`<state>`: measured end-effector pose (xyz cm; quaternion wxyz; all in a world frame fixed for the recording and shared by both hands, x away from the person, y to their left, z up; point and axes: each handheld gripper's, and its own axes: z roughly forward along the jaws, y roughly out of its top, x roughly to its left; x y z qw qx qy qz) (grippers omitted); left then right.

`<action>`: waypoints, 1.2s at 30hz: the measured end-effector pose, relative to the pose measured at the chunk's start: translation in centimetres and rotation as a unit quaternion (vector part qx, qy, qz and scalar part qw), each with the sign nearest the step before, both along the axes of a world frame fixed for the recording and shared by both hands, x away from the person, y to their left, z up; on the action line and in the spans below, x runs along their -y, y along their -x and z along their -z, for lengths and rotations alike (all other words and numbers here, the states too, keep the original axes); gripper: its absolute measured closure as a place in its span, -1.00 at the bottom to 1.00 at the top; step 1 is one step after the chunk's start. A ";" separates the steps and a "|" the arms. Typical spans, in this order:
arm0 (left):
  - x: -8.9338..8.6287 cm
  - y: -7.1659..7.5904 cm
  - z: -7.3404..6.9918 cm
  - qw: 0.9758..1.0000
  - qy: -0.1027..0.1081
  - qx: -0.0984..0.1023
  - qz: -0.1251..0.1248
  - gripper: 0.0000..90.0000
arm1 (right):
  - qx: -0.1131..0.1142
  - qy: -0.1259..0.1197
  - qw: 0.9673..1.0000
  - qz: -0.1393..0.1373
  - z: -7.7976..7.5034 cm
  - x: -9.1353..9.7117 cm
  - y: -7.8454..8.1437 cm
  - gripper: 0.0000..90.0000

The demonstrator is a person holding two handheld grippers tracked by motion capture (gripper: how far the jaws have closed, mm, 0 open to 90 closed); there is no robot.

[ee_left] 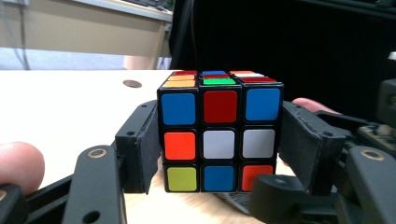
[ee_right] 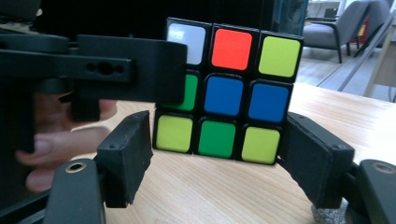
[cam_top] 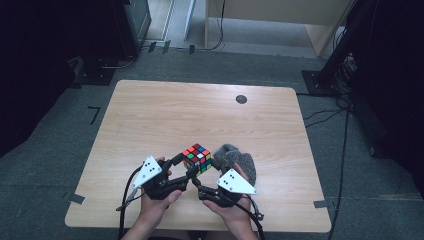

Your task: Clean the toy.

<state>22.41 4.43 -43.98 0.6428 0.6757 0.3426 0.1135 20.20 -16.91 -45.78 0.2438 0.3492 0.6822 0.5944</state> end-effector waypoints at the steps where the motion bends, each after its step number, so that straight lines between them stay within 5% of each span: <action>1: 0.2 0.1 0.0 1.000 0.000 0.000 0.004 -0.22 | 0.001 -0.002 1.000 0.004 0.0 0.0 0.0 -0.35; 9: 0.0 -0.2 0.2 1.000 0.010 -0.019 0.012 -0.22 | 0.004 -0.002 1.000 0.012 0.0 0.3 0.0 -0.23; 15: -0.2 -0.8 0.6 0.999 0.009 -0.037 0.032 -0.24 | -0.002 0.030 1.000 0.007 0.0 0.3 -0.1 -0.23; 19: -0.4 -1.0 0.3 0.998 0.005 -0.036 0.042 -0.27 | 0.002 0.042 0.999 0.001 -0.1 0.5 -0.1 -0.23; 22: -0.9 -1.0 0.0 0.999 0.023 -0.029 0.036 -0.31 | 0.006 0.062 0.998 0.005 -0.1 0.5 -0.1 -0.23; 26: -2.2 -1.3 -0.6 0.999 0.034 -0.008 0.020 -0.44 | -0.013 0.079 0.997 0.018 0.2 1.0 -0.5 -0.22; 36: -4.0 -2.5 0.8 1.000 -0.023 0.021 0.000 -0.41 | -0.028 0.097 0.994 0.043 -0.4 3.5 -1.5 -0.22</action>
